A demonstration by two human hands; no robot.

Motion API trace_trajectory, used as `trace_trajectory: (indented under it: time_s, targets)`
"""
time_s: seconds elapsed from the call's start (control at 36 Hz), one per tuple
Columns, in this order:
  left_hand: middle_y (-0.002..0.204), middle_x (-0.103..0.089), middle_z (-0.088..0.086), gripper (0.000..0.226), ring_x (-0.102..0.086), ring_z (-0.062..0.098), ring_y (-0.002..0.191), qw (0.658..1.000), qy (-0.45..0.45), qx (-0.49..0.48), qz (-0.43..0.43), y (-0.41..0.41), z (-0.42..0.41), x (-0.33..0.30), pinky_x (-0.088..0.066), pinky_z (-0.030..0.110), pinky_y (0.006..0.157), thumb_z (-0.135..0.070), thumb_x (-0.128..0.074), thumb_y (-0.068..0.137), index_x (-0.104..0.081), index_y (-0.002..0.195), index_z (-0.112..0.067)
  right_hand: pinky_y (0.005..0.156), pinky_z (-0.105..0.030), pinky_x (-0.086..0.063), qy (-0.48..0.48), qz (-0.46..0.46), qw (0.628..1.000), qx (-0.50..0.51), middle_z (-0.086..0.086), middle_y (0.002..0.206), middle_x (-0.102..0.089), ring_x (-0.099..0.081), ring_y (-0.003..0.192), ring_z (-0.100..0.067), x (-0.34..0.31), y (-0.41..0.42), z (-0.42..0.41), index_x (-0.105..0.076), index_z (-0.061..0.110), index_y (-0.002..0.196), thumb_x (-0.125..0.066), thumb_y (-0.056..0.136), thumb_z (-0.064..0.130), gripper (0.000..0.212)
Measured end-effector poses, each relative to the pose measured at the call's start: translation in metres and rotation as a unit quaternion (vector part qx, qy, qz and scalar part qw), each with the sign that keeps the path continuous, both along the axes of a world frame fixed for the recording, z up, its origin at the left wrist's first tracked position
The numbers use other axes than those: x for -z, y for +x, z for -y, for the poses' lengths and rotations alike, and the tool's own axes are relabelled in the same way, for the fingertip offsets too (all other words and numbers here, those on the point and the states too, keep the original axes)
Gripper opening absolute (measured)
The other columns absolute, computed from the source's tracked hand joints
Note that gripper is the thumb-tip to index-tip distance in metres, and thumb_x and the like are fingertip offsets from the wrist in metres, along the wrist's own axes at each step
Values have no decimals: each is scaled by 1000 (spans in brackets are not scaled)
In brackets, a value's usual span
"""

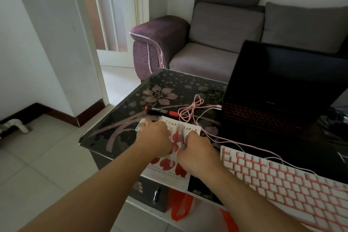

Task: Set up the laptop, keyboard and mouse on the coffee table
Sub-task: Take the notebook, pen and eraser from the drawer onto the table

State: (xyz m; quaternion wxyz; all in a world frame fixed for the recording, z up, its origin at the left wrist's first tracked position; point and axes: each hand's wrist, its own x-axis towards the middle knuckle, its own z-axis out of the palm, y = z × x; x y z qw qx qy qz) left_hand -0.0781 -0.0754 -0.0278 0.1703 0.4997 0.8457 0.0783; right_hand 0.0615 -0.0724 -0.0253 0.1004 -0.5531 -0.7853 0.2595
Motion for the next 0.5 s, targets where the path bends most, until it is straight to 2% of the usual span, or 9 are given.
trace_trajectory:
  time_s: [0.08,0.14,0.19,0.22,0.28,0.33,0.36,0.44,0.5]
  targets:
    - [142,-45,15,55,-45,32,132,1000,-21,-14,17,4,-4,-3,-48,41,109,-36,-75,89,-53,134,-14,52,-24,-43,-1,3,1000,-3,10,85,-53,-57,72,-7,3,0,-1,-51,22,107,-57,100,30,12]
    - [121,-60,9,64,-61,25,111,998,-6,-19,64,4,-5,-2,-58,36,90,-29,-77,88,-47,141,-9,51,-23,-41,0,5,1000,-4,10,85,-54,-57,72,-7,3,1,-2,-51,22,106,-56,100,28,10]
    - [102,-61,1,69,-64,15,88,992,17,-39,115,2,-5,-1,-56,27,66,-23,-76,90,-39,147,-9,53,-25,-44,-6,2,1000,-4,8,88,-56,-60,75,-9,2,1,-3,-53,20,108,-56,100,27,11]
    - [97,-60,-2,65,-62,11,83,991,37,-47,121,-2,-4,-3,-51,25,60,-24,-75,92,-41,146,-11,55,-26,-46,-8,-1,1000,-4,7,89,-57,-62,78,-10,1,1,-3,-54,20,108,-56,99,27,11]
    - [96,-61,-3,43,-60,9,78,986,90,-61,128,-13,-3,-11,-46,22,55,-25,-74,94,-53,130,-16,56,-26,-48,-12,-3,1000,-2,7,91,-59,-63,79,-11,0,0,-3,-55,20,106,-56,100,27,10]
    - [95,-66,1,17,-61,10,76,975,132,-82,157,-33,1,-25,-47,21,54,-21,-72,95,-58,104,-18,55,-25,-47,-17,-6,1000,-1,7,90,-60,-63,78,-10,0,-1,-3,-54,21,104,-56,101,29,9]
    - [92,-67,2,14,-62,11,75,970,151,-92,166,-44,5,-32,-47,22,54,-21,-71,95,-57,96,-19,54,-24,-46,-16,-8,1000,-2,8,89,-60,-63,76,-8,0,-2,-3,-53,21,104,-55,102,31,10]
    - [86,-70,5,15,-69,17,73,964,183,-132,142,-82,14,-32,-55,27,53,-20,-76,87,-65,96,-15,50,-21,-39,-14,-2,1000,-5,9,86,-58,-59,70,-7,-2,-2,-2,-54,21,107,-53,103,35,14]
    - [81,-69,4,13,-67,16,68,966,184,-145,106,-97,20,-19,-51,24,51,-21,-77,89,-65,89,-15,50,-22,-40,-18,1,1000,-2,8,87,-60,-61,71,-8,-1,-3,-2,-54,21,106,-54,102,33,12]
